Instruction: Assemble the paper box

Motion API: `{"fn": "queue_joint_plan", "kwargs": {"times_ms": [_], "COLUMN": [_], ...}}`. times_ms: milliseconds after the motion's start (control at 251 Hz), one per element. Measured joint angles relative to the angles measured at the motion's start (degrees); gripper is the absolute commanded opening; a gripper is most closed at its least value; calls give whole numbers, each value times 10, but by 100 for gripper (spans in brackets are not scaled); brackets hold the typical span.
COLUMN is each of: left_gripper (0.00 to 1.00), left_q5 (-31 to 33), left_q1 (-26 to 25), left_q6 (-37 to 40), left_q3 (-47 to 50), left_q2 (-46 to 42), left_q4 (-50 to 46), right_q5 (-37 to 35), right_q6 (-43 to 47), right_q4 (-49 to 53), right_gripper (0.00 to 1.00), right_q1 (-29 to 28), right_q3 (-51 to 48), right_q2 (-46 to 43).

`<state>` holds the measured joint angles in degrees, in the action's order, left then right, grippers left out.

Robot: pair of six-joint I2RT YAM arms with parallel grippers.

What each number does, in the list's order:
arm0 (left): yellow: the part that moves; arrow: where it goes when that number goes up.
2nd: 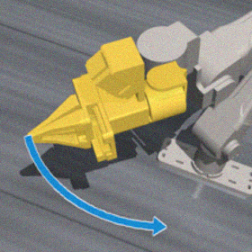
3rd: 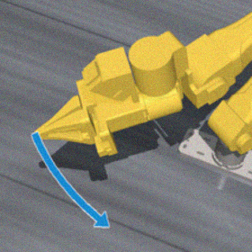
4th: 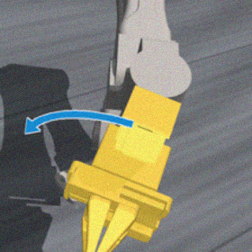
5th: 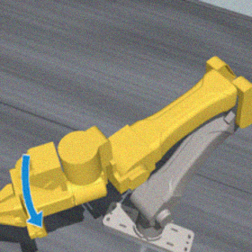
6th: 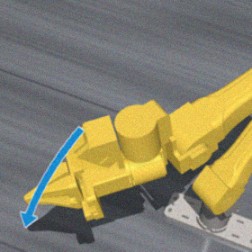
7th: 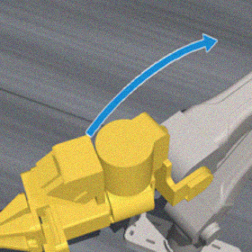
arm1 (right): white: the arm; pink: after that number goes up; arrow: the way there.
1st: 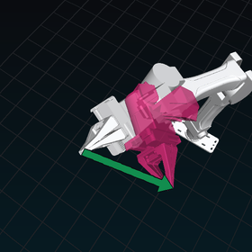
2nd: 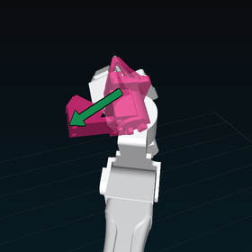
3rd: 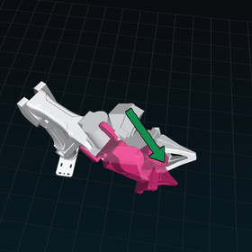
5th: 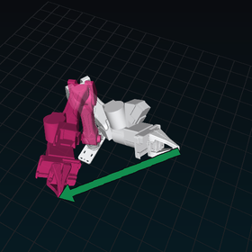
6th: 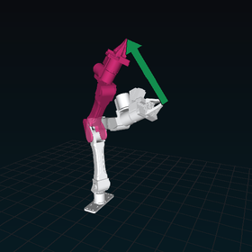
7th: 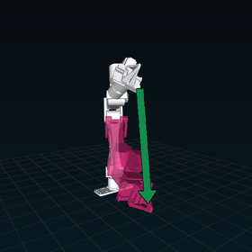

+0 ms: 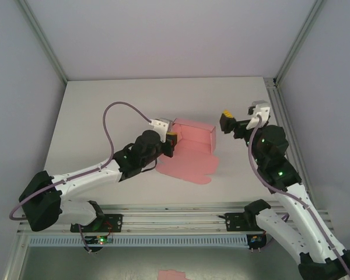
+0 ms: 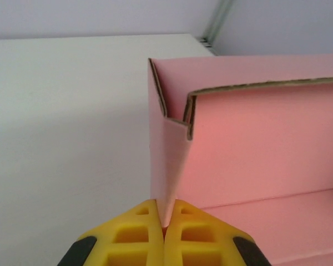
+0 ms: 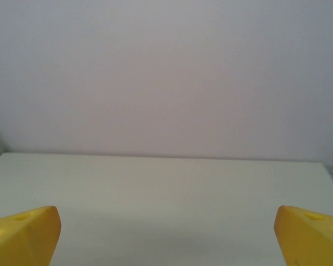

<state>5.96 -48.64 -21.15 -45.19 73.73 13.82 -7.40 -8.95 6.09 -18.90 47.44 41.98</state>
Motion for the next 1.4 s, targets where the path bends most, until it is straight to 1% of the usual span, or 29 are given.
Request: {"fn": "queue_joint_plan", "kwargs": {"times_ms": [72, 160, 335, 435, 491, 599, 762, 830, 946, 1101, 1217, 1333, 1401], "left_gripper": [0, 0, 0, 0, 0, 0, 0, 0, 0, 0, 0, 0, 0], "left_q5": [-30, -58, -85, -81, -70, -36, 44, 89, 188, 280, 318, 339, 356], "left_q1": [0, 0, 0, 0, 0, 0, -3, -9, -28, -47, -53, -56, -58], "left_q6": [19, 35, 50, 51, 51, 47, 45, 45, 44, 40, 26, 16, 14], "left_q3": [20, 32, 31, 20, 9, -26, -99, -127, -186, -248, -276, -309, -338], "left_q2": [-7, -8, -7, 5, 16, 38, 84, 106, 144, 175, 189, 203, 218], "left_q4": [38, 70, 113, 125, 122, 94, 41, 12, -48, -122, -160, -187, -217], "right_q5": [23, 71, 227, 308, 337, 349, 348, 344, 333, 332, 336, 337, 337], "right_q6": [-10, -12, -13, -14, -14, -17, -42, -50, -78, -98, -109, -145, -162], "right_q4": [27, 53, 70, 65, 56, 19, -50, -70, -112, -146, -166, -234, -254], "right_gripper": [98, 98, 98, 98, 98, 98, 98, 98, 98, 98, 98, 98, 98], "right_q1": [31, 43, 40, 27, 19, 16, 16, 16, 16, 16, 16, 15, 15], "right_q3": [25, 40, 34, 26, 23, 19, 18, 18, 18, 18, 16, -8, -16], "right_q2": [33, 82, 188, 226, 234, 242, 273, 291, 318, 336, 341, 342, 343]}}
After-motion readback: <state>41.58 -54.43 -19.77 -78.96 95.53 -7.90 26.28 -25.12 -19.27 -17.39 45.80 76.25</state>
